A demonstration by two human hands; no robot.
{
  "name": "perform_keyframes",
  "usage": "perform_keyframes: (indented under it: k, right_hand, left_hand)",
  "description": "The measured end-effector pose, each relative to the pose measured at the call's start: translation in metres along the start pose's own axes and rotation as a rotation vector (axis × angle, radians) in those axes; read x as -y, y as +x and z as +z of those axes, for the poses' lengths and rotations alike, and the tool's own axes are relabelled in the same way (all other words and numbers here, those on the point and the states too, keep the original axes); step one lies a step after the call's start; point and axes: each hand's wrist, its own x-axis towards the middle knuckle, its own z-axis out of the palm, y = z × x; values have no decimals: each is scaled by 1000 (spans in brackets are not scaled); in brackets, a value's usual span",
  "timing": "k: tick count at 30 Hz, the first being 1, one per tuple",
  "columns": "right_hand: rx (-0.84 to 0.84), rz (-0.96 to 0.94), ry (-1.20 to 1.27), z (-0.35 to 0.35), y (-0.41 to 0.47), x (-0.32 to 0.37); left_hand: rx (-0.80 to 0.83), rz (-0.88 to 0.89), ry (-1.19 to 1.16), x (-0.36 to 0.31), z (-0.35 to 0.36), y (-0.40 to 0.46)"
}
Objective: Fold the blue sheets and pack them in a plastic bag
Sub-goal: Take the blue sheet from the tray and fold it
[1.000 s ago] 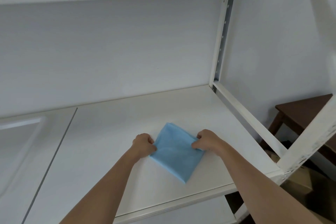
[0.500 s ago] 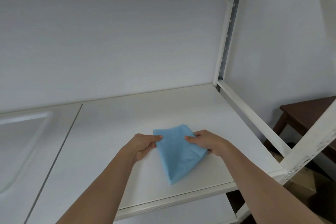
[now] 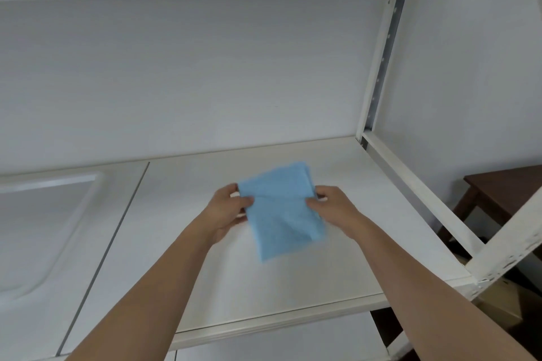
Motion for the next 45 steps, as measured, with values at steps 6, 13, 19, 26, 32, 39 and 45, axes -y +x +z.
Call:
perform_keyframes:
  k: [6, 13, 19, 26, 32, 39, 45]
  right_hand:
    - [-207, -302, 144, 9, -6, 9]
    - [-89, -363, -183, 29, -34, -67]
    - [-36, -442, -397, 25, -35, -69]
    - [-28, -356, -389, 21, -37, -80]
    - [-26, -169, -114, 17, -37, -68]
    - [-139, 13, -29, 24, -25, -58]
    - [-235, 35, -120, 30, -26, -53]
  left_hand:
    - [5, 438, 219, -23, -11, -6]
    - [181, 531, 758, 77, -30, -8]
    - [162, 719, 967, 101, -41, -4]
    - [81, 739, 994, 101, -47, 1]
    - [-105, 487, 738, 105, -39, 4]
    - [-132, 364, 574, 92, -23, 6]
    - [-251, 244, 574, 88, -9, 13]
